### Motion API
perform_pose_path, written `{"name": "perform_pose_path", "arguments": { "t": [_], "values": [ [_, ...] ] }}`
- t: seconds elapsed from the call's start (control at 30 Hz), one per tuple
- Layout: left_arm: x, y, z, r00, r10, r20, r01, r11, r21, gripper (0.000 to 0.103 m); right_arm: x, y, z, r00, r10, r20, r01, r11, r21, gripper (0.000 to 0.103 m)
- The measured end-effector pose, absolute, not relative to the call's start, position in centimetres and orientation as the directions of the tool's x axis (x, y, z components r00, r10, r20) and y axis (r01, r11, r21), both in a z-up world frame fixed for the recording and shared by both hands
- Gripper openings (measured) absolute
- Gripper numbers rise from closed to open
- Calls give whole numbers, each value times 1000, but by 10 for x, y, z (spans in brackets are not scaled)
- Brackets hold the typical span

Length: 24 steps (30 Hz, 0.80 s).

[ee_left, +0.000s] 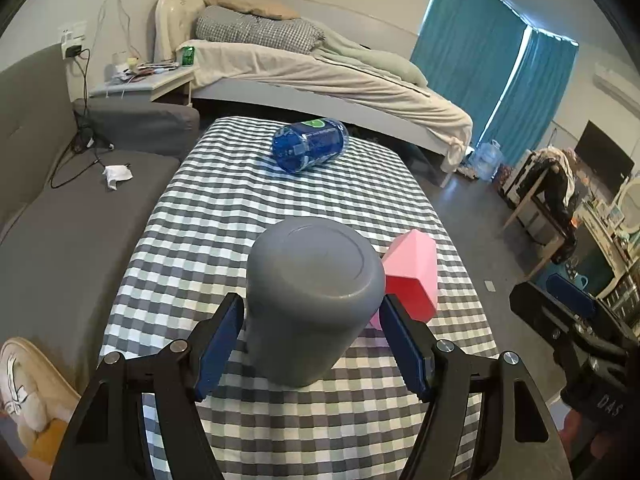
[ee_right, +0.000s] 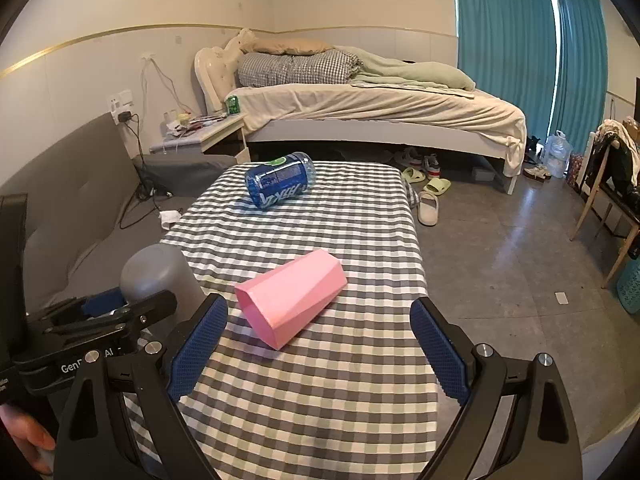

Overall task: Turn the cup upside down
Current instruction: 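Rotate the grey cup with the left gripper to stand it rim-down, then set the grey cup on the table and open the left gripper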

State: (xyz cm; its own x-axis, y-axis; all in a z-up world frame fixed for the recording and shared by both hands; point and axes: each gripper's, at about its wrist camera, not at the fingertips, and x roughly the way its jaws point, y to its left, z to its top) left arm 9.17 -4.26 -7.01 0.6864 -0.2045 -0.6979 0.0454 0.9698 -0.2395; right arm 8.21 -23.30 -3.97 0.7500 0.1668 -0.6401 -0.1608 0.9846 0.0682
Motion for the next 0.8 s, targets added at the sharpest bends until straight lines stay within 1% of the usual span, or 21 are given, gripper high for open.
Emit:
{"name": "perform_pose_path", "arguments": {
  "t": [0.17, 0.23, 0.27, 0.47, 0.63, 0.8],
  "values": [
    [86, -47, -71, 699, -187, -690, 58, 977, -206, 73, 86, -239, -40, 747, 175, -642, -146, 984, 99, 93],
    [82, -49, -69, 705, -182, -685, 66, 979, -192, 76, 87, -238, -38, 748, 179, -639, -150, 984, 100, 93],
    [80, -50, -69, 705, -184, -685, 71, 979, -190, 78, 86, -238, -37, 749, 182, -637, -152, 983, 102, 93],
    [62, -48, -62, 706, -185, -684, 70, 979, -192, 78, 77, -237, -27, 770, 197, -607, -163, 980, 111, 93],
    [41, -38, -41, 742, -189, -644, 69, 976, -207, 78, 60, -236, -16, 795, 205, -572, -175, 979, 107, 93],
    [17, -21, -14, 799, -165, -578, 59, 978, -198, 78, 35, -231, -5, 814, 207, -542, -189, 978, 88, 93]
  ]
}}
